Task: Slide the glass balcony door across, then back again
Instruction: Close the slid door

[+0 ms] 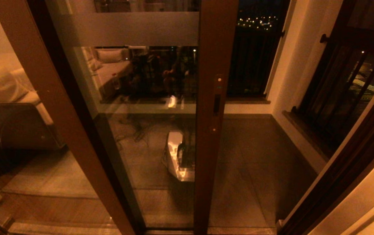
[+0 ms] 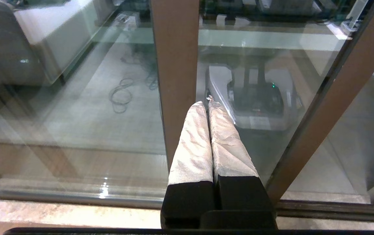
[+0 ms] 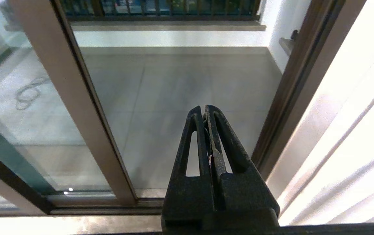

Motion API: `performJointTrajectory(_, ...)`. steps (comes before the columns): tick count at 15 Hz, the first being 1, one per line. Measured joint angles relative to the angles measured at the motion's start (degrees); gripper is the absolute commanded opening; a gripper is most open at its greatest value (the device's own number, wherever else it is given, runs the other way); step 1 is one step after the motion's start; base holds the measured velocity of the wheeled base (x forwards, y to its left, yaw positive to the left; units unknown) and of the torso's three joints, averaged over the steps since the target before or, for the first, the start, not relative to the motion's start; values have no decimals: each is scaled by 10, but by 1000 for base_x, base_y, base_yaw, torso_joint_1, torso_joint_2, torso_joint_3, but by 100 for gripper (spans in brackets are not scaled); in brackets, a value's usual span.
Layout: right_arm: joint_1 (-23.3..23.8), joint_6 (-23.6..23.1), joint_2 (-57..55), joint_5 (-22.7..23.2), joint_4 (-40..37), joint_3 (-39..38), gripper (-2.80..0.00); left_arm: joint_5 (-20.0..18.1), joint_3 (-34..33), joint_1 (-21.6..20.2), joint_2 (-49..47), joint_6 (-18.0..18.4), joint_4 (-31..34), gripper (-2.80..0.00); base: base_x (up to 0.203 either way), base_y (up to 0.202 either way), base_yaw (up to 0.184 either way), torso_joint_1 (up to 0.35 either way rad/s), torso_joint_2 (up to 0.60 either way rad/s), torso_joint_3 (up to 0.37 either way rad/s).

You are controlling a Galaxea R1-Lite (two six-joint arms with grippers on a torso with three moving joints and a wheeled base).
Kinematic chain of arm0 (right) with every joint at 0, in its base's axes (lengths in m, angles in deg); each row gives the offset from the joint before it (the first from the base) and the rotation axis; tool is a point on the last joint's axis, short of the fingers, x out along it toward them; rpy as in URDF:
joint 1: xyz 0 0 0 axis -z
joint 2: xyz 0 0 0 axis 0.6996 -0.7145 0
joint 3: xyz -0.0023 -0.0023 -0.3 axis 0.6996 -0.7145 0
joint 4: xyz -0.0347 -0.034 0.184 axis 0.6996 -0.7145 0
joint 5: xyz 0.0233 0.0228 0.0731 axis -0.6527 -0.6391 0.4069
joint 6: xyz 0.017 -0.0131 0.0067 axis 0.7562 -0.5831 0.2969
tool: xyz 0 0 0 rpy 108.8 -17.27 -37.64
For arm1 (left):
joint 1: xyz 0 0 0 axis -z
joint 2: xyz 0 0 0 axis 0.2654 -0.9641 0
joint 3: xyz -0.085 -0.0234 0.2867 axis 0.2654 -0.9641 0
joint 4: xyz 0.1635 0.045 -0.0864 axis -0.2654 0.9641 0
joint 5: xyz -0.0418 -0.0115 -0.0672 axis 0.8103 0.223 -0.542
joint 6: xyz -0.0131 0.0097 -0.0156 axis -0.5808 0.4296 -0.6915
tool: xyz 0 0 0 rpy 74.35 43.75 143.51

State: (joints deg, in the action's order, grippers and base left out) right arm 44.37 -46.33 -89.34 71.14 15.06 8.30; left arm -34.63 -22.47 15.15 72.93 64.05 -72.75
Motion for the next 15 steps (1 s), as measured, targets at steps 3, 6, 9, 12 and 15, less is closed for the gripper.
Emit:
performJointTrajectory(3, 0, -5, -37, 12, -7, 91, -280, 0, 0, 0, 0, 0, 0, -280, 0, 0, 0, 0, 0, 0)
performJointTrajectory(6, 0, 1, -177, 62, -17, 246, -280, 0, 0, 0, 0, 0, 0, -280, 0, 0, 0, 0, 0, 0)
performJointTrajectory(9, -17, 4, -349, 182, -99, 450, -280, 0, 0, 0, 0, 0, 0, -280, 0, 0, 0, 0, 0, 0)
performJointTrajectory(12, -93, 12, -512, 281, -249, 611, -280, 0, 0, 0, 0, 0, 0, -280, 0, 0, 0, 0, 0, 0)
performJointTrajectory(15, -209, 46, -668, 204, -344, 709, -280, 0, 0, 0, 0, 0, 0, -280, 0, 0, 0, 0, 0, 0)
